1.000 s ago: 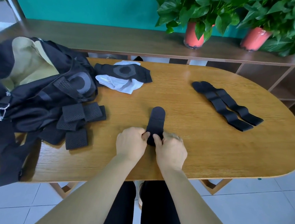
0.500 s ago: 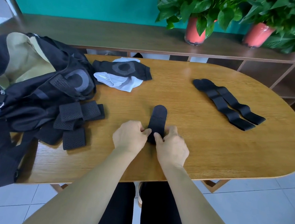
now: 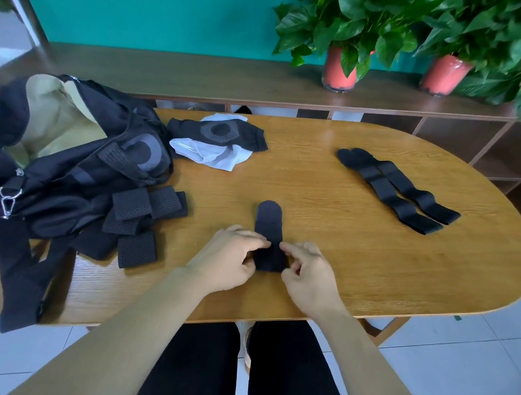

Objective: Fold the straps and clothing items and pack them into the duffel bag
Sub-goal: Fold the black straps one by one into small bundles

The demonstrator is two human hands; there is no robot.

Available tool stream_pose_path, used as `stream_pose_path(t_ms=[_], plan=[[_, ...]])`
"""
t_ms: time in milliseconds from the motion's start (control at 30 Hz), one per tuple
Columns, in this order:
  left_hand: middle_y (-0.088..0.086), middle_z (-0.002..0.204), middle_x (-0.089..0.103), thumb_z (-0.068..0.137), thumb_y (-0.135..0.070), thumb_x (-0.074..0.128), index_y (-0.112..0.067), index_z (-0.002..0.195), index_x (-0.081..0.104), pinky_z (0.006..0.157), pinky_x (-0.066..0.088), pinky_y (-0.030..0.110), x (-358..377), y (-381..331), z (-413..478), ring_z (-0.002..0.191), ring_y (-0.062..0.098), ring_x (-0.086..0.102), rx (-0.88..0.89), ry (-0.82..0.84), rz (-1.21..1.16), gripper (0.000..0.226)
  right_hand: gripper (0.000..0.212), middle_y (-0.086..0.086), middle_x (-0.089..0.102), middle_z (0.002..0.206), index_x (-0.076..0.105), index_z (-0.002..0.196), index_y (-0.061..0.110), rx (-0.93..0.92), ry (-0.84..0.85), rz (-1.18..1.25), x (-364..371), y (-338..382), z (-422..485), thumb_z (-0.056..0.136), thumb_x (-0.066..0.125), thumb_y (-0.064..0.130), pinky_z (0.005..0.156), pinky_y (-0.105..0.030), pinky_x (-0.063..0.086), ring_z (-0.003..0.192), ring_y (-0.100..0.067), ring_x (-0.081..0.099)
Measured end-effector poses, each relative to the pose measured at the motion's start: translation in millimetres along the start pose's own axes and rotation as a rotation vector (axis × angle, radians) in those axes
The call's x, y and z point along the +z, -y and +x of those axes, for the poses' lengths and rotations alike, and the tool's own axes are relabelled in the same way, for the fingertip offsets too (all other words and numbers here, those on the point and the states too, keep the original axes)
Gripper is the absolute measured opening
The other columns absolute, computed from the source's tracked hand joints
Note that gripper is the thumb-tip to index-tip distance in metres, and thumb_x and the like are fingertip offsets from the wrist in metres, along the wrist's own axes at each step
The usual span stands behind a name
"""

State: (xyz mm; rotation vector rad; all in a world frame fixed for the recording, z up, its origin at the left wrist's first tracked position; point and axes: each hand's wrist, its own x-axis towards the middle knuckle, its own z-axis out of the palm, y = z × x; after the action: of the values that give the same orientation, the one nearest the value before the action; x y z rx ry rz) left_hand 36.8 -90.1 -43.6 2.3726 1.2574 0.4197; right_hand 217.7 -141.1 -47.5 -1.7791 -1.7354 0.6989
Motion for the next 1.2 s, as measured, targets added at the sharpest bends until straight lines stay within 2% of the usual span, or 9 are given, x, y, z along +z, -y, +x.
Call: stream_pose_path(t_ms=[100,200,433,533,633,733,867,1033,1200], plan=[[-0.017,0.126,0.059,0.086,-0.009,0.058,-0.027,0.127,0.06,0.104,0.038,0.032,3,1,-13,0.12,0.007,0.045,0.048,-0.046,-0.045,0.044,0.054,0.014,0.047,0.105,0.055,0.132,0.017,-0.122,0.087,-0.028,-7,-11,-14,0.083,0.051,-0.006,0.076,-0.008,0.04,0.08,-0.004,0.048],[-0.018,0.119,0.061,0.09,-0.005,0.055,-0.024,0.124,0.063,0.102,0.037,0.02,4,-5,-22,0.117,0.003,0.046,0.037,-0.051,-0.114,0.04,0.05,0.023,0.042,0.092,0.055,0.132,0.021,-0.16,0.08,-0.029,-9,-15,-21,0.086,0.061,0.003,0.076,-0.011,0.041,0.077,-0.005,0.048],[-0.011,0.101,0.069,0.097,-0.013,0.049,-0.028,0.117,0.066,0.082,0.049,0.023,0,-17,-20,0.091,0.004,0.061,-0.152,-0.048,-0.314,0.03,0.018,0.011,0.056,0.092,0.069,0.106,0.02,-0.087,-0.143,0.12,3,-6,-8,0.089,0.063,0.018,0.073,-0.022,0.043,0.079,-0.007,0.052],[-0.005,0.077,0.064,0.097,-0.012,0.045,-0.029,0.095,0.066,0.062,0.045,0.027,-5,-21,-11,0.067,0.014,0.057,-0.249,-0.064,-0.315,0.027,0.005,0.012,0.062,0.086,0.065,0.088,0.024,-0.006,-0.158,0.188,9,-1,2,0.09,0.06,0.023,0.072,-0.032,0.048,0.079,-0.012,0.058],[0.0,0.065,0.054,0.095,-0.008,0.044,-0.021,0.068,0.05,0.054,0.036,0.027,-6,-28,-5,0.057,0.016,0.045,-0.329,-0.102,-0.273,0.031,0.014,0.008,0.063,0.073,0.058,0.077,0.031,0.107,-0.146,0.134,8,4,8,0.091,0.057,0.033,0.068,-0.037,0.05,0.072,-0.016,0.058],[0.01,0.076,0.066,0.095,-0.01,0.042,-0.007,0.077,0.057,0.065,0.049,0.041,-2,-26,0,0.071,0.026,0.062,-0.411,-0.148,-0.322,0.024,0.014,0.007,0.065,0.076,0.064,0.087,0.031,0.178,-0.128,0.04,7,13,16,0.093,0.053,0.037,0.063,-0.029,0.046,0.073,-0.016,0.059],[0.005,0.072,0.07,0.091,-0.015,0.044,-0.001,0.082,0.063,0.07,0.051,0.037,-5,-29,2,0.075,0.02,0.067,-0.517,-0.171,-0.524,0.025,0.02,0.005,0.065,0.08,0.065,0.099,0.027,0.232,-0.138,-0.092,8,19,22,0.097,0.047,0.037,0.061,-0.026,0.04,0.074,-0.016,0.058],[0.006,0.082,0.07,0.082,-0.02,0.062,-0.013,0.086,0.062,0.073,0.053,0.035,-5,-29,7,0.08,0.019,0.066,-0.541,-0.103,-0.448,0.009,0.026,-0.002,0.064,0.086,0.06,0.104,0.018,0.226,-0.124,-0.242,9,24,27,0.1,0.039,0.033,0.062,-0.029,0.043,0.074,-0.02,0.056],[0.0,0.082,0.068,0.095,-0.026,0.054,-0.017,0.101,0.055,0.063,0.049,0.024,-5,-24,15,0.075,0.011,0.068,-0.566,-0.065,-0.43,0.011,0.027,-0.005,0.066,0.092,0.056,0.106,0.013,0.219,-0.113,-0.372,7,30,32,0.102,0.035,0.03,0.06,-0.027,0.037,0.072,-0.019,0.05]])
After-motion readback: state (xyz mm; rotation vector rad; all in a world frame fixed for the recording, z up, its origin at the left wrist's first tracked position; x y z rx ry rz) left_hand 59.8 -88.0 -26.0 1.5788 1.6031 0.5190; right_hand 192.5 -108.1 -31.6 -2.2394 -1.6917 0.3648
